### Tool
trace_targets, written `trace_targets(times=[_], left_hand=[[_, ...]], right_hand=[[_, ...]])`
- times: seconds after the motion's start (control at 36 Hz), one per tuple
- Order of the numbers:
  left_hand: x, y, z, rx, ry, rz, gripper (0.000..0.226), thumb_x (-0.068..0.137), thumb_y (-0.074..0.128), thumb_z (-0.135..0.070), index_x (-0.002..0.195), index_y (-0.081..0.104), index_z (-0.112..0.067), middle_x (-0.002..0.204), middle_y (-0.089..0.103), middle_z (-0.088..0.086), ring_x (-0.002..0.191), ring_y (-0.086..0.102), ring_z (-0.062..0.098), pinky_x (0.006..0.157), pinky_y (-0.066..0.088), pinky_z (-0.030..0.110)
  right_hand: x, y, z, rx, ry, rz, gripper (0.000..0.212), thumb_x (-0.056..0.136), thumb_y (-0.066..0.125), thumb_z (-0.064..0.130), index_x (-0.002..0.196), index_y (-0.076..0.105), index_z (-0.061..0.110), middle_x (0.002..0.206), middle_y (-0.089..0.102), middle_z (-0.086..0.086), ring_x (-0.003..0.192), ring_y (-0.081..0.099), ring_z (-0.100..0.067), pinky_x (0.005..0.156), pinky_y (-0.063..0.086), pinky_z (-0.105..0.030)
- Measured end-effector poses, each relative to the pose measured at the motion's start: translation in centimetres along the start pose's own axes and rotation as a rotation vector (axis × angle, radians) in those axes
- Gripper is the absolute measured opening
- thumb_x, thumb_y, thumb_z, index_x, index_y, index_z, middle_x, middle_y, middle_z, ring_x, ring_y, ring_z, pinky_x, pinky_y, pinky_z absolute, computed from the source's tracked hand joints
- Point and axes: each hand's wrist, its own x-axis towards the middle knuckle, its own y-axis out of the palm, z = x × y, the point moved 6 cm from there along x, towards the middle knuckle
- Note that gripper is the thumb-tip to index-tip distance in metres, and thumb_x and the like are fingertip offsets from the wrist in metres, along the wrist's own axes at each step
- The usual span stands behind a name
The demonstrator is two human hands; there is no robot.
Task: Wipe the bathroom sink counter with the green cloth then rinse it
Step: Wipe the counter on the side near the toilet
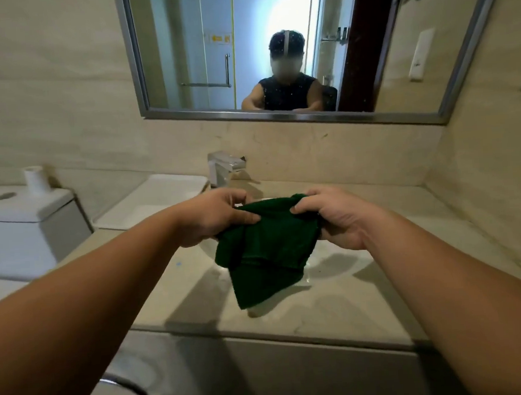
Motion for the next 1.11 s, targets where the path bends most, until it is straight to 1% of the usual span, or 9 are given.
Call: trace_targets(times=[0.22,0.36,0.44,0.61,0.69,0.78,0.92,1.0,1.11], left_hand=[[-3.8,-2.3,1.1,0.056,-0.134,0.033,0.025,0.100,0.069,-0.030,0.108,0.080,-0.010,0.108,0.080,0.018,0.101,0.076,0.036,0.095,0.060,0.046],[-8.9,-5.5,1.7,0.012,-0.306,0.190,0.036,0.098,0.070,-0.025,0.118,0.074,0.005,0.115,0.076,0.026,0.100,0.075,0.036,0.097,0.057,0.046],[-11.5,-9.3,2.0,0.106,-0.337,0.046,0.028,0.092,0.076,-0.018,0.111,0.077,0.002,0.111,0.078,0.023,0.100,0.076,0.036,0.103,0.055,0.050],[-13.4,-10.9,6.6,0.809,-0.365,-0.552,0.047,0.094,0.071,-0.051,0.130,0.065,-0.021,0.126,0.067,0.008,0.107,0.063,0.024,0.095,0.056,0.041],[-12.4,-5.0,11.9,0.848,-0.443,-0.403,0.082,0.090,0.050,-0.080,0.149,0.051,-0.023,0.143,0.054,0.014,0.123,0.056,0.031,0.106,0.051,0.047],[-11.2,-2.0,14.6,0.925,-0.521,-0.365,0.103,0.088,0.028,-0.089,0.165,0.026,-0.020,0.165,0.030,0.020,0.150,0.031,0.041,0.124,0.029,0.055],[-10.3,-1.6,14.0,0.897,-0.399,-0.387,0.071,0.107,0.032,-0.057,0.163,0.030,-0.013,0.162,0.034,0.020,0.148,0.033,0.038,0.123,0.028,0.050],[-11.3,-1.9,13.1,0.752,-0.276,-0.456,0.048,0.108,0.041,-0.022,0.155,0.046,-0.016,0.149,0.054,0.010,0.133,0.053,0.029,0.111,0.043,0.042],[-14.2,-4.1,13.0,0.556,-0.175,-0.570,0.045,0.103,0.046,-0.011,0.143,0.058,-0.027,0.130,0.068,0.004,0.113,0.063,0.023,0.089,0.049,0.035]], right_hand=[[-0.8,3.1,0.0,-0.090,0.055,0.168,0.025,0.095,0.070,0.005,0.120,0.068,0.010,0.117,0.071,-0.018,0.099,0.072,-0.028,0.086,0.061,-0.049],[-1.6,9.4,1.0,-0.079,0.068,0.437,0.017,0.103,0.056,0.006,0.117,0.067,0.007,0.099,0.071,-0.015,0.083,0.074,-0.025,0.057,0.064,-0.036],[-1.3,13.8,0.8,-0.066,0.059,0.516,0.013,0.105,0.055,0.007,0.114,0.063,0.006,0.092,0.072,-0.014,0.078,0.075,-0.026,0.058,0.066,-0.038],[0.5,17.2,-3.2,-0.592,0.080,0.416,0.019,0.102,0.061,0.015,0.114,0.065,0.002,0.096,0.075,-0.023,0.073,0.074,-0.027,0.073,0.066,-0.043],[0.8,16.1,-4.4,-0.758,0.121,0.386,0.024,0.104,0.060,0.022,0.109,0.068,0.000,0.081,0.069,-0.019,0.066,0.063,-0.027,0.059,0.057,-0.037],[2.2,14.0,-4.1,-0.812,0.043,0.223,0.027,0.103,0.059,0.022,0.104,0.068,-0.004,0.077,0.066,-0.018,0.061,0.061,-0.030,0.056,0.056,-0.037],[3.3,12.8,-4.7,-0.969,-0.011,0.123,0.027,0.098,0.062,0.030,0.094,0.072,0.005,0.091,0.078,-0.019,0.078,0.076,-0.035,0.073,0.067,-0.046],[3.3,13.4,-4.7,-1.013,-0.046,0.084,0.031,0.094,0.063,0.034,0.088,0.075,0.006,0.089,0.078,-0.018,0.084,0.076,-0.038,0.081,0.064,-0.053],[3.6,14.1,-4.4,-1.038,-0.085,0.022,0.033,0.092,0.061,0.033,0.085,0.074,0.004,0.084,0.077,-0.017,0.080,0.074,-0.037,0.081,0.063,-0.051]])
